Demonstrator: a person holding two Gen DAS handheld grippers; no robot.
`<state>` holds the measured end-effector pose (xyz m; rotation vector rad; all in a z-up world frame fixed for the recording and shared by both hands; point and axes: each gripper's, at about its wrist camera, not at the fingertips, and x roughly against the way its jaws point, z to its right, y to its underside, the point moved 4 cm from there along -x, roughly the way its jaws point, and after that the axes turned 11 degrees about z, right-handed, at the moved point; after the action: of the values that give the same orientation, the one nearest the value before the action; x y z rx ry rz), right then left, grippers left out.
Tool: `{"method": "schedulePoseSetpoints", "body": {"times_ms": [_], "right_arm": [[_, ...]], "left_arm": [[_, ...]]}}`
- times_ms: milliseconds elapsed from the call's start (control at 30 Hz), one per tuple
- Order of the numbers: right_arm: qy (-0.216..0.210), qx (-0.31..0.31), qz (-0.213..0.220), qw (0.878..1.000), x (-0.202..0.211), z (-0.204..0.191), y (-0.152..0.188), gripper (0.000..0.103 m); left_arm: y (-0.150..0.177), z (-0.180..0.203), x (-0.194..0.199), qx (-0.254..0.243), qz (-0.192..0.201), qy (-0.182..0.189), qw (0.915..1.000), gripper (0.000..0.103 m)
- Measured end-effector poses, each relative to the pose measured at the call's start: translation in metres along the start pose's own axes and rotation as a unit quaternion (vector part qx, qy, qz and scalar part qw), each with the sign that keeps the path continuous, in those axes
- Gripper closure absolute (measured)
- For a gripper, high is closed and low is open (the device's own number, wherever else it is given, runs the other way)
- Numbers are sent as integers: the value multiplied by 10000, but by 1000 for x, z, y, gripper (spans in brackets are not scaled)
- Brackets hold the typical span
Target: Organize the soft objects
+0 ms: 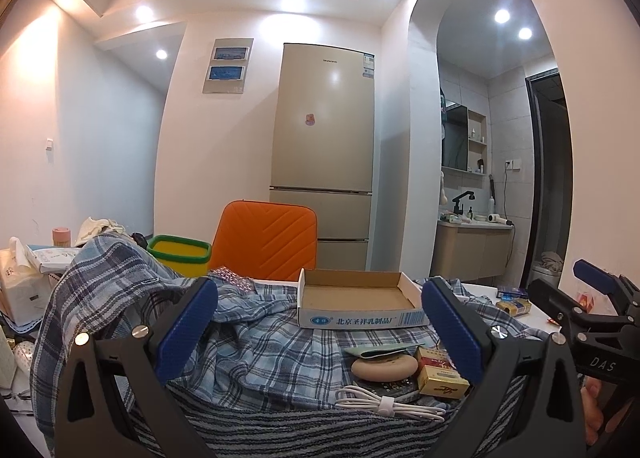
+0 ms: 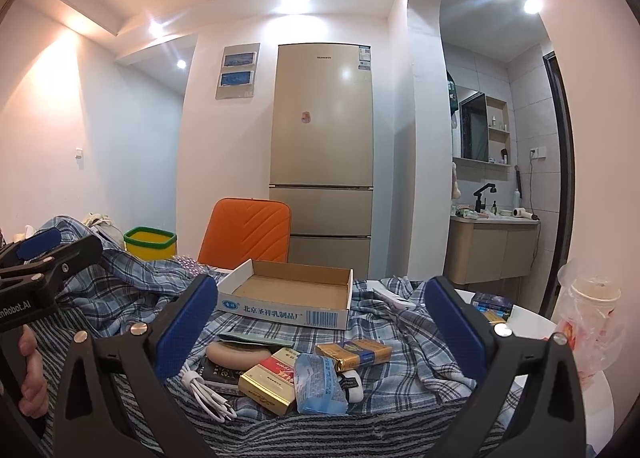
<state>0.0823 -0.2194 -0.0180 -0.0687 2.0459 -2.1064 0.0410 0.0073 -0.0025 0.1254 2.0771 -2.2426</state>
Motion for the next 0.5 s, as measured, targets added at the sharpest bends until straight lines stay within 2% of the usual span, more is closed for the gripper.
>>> {"method": "schedulePoseSetpoints", "body": {"times_ms": [500], "right_arm": [[77,55,-88,9999,-3,0,3,0]], "left_arm": [[4,5,-1,-64,-71,-3,10000,0]]}}
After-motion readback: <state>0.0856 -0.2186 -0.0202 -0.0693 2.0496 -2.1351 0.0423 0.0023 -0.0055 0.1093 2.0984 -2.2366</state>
